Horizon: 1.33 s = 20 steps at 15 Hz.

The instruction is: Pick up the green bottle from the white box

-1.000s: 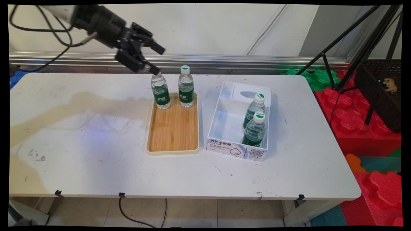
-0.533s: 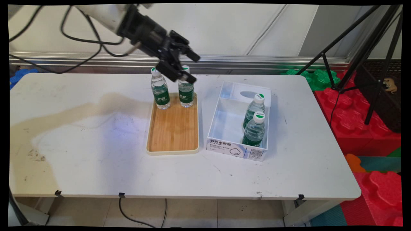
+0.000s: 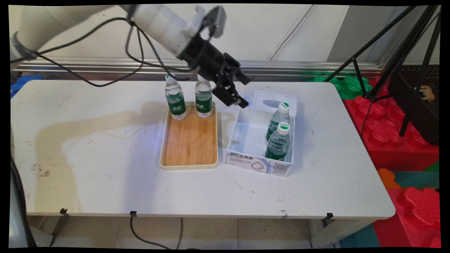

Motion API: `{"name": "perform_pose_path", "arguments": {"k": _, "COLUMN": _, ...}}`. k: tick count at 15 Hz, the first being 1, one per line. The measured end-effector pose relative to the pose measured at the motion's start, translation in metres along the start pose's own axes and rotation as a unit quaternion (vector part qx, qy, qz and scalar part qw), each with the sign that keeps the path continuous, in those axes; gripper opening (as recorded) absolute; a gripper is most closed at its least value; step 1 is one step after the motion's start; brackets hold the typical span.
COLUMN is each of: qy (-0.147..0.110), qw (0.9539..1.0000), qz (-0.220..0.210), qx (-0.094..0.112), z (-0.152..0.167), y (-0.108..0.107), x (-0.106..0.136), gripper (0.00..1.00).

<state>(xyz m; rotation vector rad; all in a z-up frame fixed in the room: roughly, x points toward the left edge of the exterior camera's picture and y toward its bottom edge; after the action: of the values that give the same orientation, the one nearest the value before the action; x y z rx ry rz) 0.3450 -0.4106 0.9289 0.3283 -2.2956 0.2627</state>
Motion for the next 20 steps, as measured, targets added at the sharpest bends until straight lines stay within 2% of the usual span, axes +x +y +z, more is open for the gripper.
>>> {"name": "perform_pose_path", "arguments": {"k": 10, "qy": -0.026, "qw": 0.9992, "qz": -0.007, "qx": -0.029, "z": 0.105, "y": -0.023, "x": 0.003, "gripper": 1.00}}
{"name": "perform_pose_path", "arguments": {"k": 20, "qy": -0.024, "qw": 0.9982, "qz": -0.012, "qx": -0.053, "z": 0.164, "y": -0.039, "x": 0.003, "gripper": 1.00}}
